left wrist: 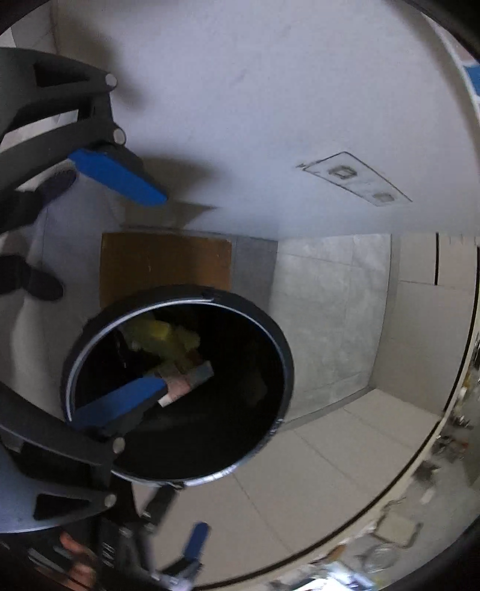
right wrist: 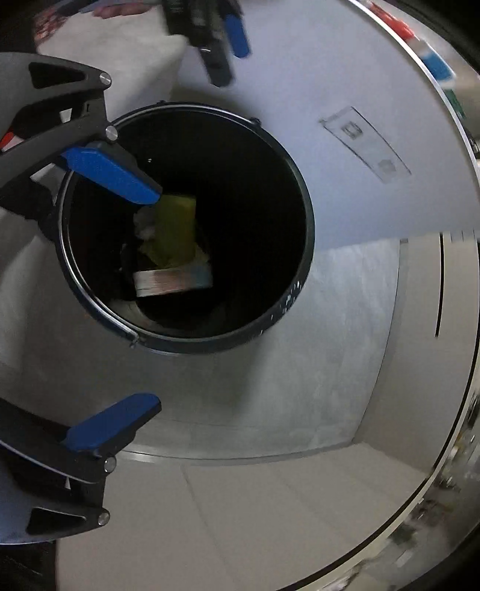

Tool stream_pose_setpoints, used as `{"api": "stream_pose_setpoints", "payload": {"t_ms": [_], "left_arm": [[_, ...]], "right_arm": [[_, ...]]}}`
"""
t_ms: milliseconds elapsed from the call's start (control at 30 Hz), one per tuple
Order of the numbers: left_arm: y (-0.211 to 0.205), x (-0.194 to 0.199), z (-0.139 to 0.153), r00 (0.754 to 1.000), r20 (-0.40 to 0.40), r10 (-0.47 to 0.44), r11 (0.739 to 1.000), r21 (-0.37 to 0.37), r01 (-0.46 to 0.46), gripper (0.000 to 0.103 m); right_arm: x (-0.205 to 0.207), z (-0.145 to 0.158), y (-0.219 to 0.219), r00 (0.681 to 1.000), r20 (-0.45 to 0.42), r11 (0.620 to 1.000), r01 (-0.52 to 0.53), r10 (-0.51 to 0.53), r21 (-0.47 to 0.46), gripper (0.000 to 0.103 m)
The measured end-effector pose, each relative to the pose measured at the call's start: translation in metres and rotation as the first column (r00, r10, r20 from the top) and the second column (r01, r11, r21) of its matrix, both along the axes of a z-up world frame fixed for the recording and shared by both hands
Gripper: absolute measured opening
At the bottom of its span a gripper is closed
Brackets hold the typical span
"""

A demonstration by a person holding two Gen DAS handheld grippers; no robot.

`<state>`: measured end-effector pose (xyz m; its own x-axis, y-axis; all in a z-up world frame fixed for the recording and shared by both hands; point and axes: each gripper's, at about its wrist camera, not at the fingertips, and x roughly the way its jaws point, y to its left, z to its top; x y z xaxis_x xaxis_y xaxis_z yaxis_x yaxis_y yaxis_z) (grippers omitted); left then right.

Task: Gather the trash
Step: 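Carry sponge and carton over the black bin and open both grippers, then move both tools back over the table toward the remaining items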

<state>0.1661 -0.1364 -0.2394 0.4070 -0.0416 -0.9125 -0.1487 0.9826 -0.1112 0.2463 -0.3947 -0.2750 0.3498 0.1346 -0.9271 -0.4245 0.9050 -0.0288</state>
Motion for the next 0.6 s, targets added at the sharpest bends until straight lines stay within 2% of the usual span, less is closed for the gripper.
{"api": "stream_pose_setpoints", "payload": {"t_ms": [200,367,600], "left_arm": [[-0.006,-0.008,0.012,0.999,0.003,-0.034,0.999,0.026,0.034,0.097],[-0.009,-0.008,0.023,0.998,0.026,-0.054,0.998,0.033,0.053,0.097],[-0.006,-0.011,0.046,0.992,0.096,-0.079,0.997,0.016,0.078,0.097]], "right_arm": [[-0.003,0.009,0.001,0.997,0.025,0.997,0.073,-0.073,0.022,0.103],[-0.009,0.020,0.006,0.995,0.045,0.996,0.087,-0.089,0.030,0.103],[-0.024,0.047,0.004,0.990,0.085,0.993,0.114,-0.116,0.032,0.103]]}}
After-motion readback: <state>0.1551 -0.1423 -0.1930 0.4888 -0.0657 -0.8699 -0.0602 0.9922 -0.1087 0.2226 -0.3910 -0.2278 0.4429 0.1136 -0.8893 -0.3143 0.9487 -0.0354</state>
